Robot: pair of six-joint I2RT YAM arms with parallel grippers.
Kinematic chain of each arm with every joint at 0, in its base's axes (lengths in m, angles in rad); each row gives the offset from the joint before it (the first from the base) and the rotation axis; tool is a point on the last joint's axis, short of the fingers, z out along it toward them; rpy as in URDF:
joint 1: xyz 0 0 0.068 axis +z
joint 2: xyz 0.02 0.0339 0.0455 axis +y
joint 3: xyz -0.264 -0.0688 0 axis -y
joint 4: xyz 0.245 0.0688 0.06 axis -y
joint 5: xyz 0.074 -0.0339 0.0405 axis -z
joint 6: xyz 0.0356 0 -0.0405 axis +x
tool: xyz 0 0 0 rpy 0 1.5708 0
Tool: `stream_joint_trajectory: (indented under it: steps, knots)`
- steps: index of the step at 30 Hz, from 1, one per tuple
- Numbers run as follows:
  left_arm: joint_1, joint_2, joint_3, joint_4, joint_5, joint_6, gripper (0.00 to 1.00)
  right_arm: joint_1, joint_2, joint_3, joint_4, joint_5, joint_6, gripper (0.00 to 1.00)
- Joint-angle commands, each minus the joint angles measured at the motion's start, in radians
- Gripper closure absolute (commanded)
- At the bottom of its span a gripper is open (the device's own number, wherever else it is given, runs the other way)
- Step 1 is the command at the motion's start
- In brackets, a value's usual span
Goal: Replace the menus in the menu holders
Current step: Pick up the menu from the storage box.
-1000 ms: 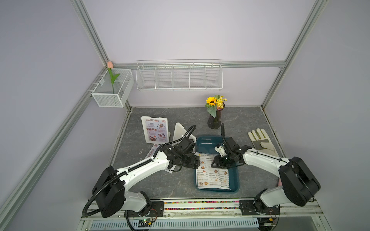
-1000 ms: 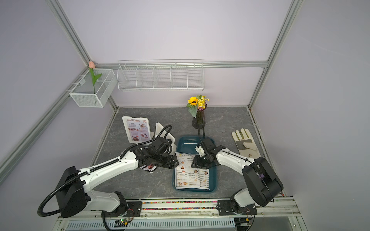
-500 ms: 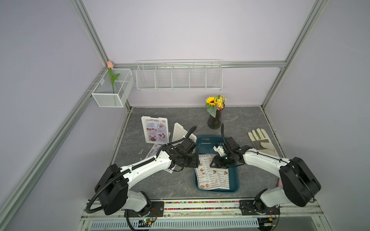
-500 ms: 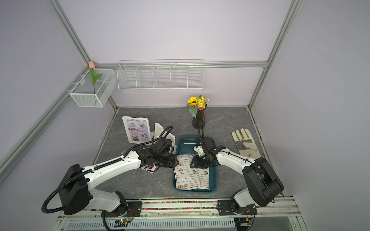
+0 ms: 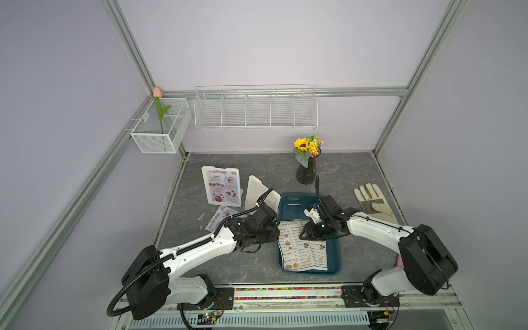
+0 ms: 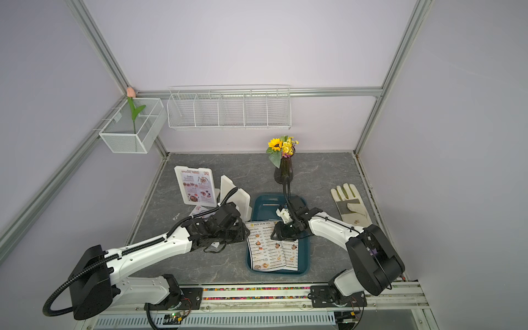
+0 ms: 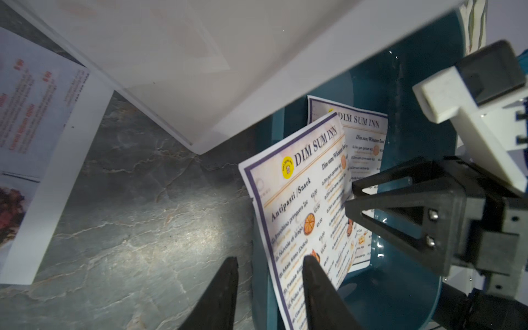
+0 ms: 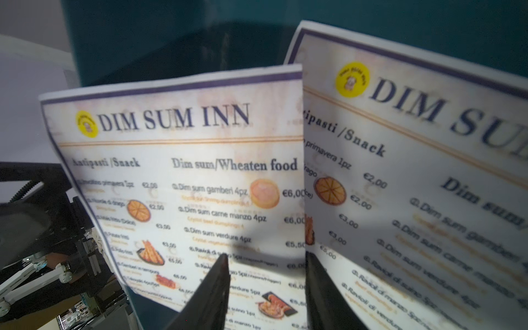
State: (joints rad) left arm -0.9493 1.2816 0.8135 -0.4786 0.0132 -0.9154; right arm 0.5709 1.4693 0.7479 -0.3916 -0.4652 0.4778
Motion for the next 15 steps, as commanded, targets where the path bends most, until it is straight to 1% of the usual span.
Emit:
stream_joint_trajectory:
  steps: [1, 15]
  knots:
    - [-0.006, 0.0, -0.021, 0.06, -0.054, -0.049, 0.61, -0.003, 0.001, 0.008, -0.014, -0.009, -0.018, 0.55]
    - [-0.009, 0.058, -0.037, 0.125, -0.048, -0.05, 0.69, -0.003, 0.006, 0.019, -0.013, -0.016, -0.023, 0.55]
